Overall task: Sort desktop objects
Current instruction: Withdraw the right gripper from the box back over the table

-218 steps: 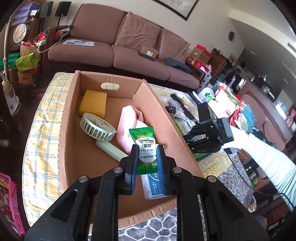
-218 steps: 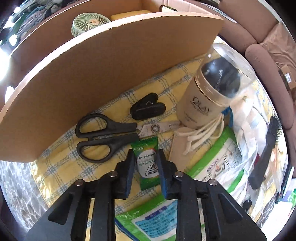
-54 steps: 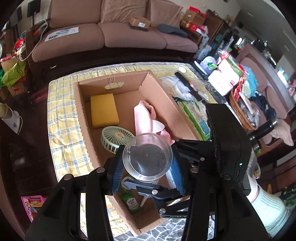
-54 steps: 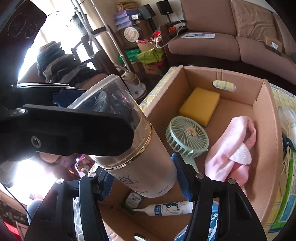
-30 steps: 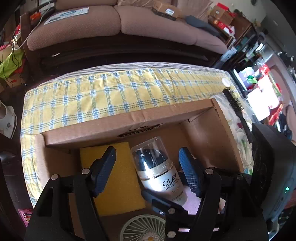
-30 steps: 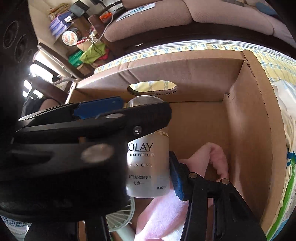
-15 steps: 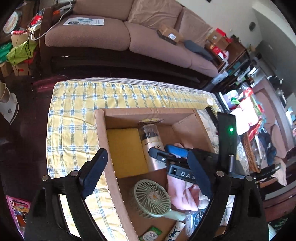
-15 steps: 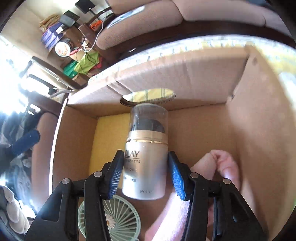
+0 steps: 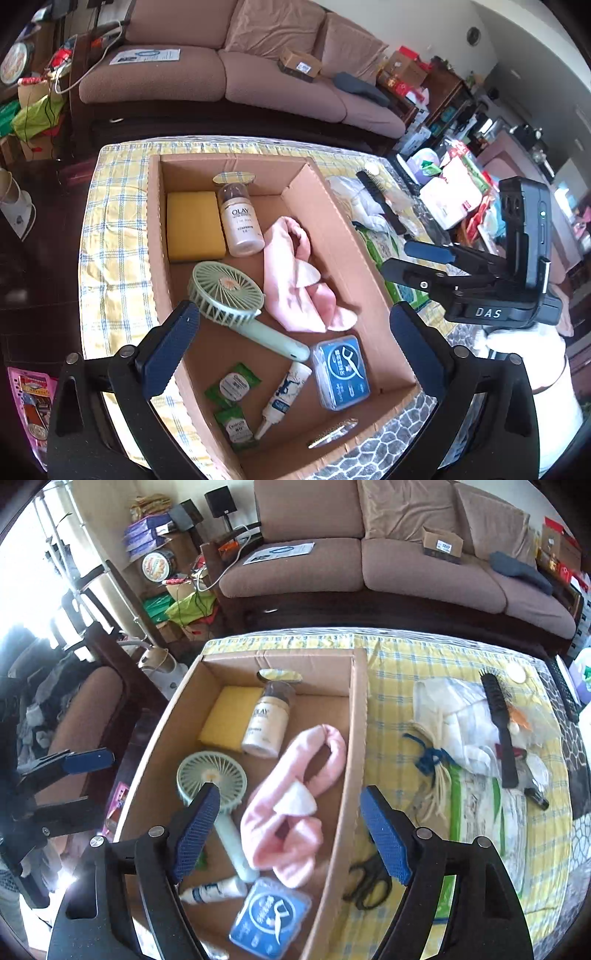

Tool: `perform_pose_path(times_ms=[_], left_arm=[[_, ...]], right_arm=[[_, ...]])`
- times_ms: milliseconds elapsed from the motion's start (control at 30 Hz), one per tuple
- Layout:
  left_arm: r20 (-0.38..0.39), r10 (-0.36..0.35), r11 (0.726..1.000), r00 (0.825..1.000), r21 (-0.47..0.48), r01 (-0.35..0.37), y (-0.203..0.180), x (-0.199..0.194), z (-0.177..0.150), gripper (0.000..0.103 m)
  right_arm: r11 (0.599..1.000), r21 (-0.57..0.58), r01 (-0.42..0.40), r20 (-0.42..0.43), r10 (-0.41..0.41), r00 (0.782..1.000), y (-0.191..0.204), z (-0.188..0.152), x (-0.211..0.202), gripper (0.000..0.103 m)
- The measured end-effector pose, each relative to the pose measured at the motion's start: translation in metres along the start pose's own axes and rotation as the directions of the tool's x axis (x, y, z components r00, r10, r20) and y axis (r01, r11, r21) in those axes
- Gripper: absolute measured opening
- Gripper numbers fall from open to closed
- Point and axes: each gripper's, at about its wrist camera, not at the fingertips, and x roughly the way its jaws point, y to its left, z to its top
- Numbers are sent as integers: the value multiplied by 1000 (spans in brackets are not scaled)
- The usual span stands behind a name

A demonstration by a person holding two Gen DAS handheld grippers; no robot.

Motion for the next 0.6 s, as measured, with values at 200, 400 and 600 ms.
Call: perform_pose_path(times_ms=[200, 400, 600], left_arm=[[24, -12, 1000, 1000, 21, 12, -40, -20, -40, 103], [-5, -60, 996, 998, 63, 60, -91, -4, -68, 103], [-40, -84, 990, 996, 107, 88, -146, 28, -74, 103]], right_arm=[[1000, -13, -24, 67, 25, 997, -20, -70, -63, 91], [998, -17, 53, 104, -51, 993, -57, -131, -108, 94], [991, -33, 128, 120, -123, 985, -92, -172, -123, 94]])
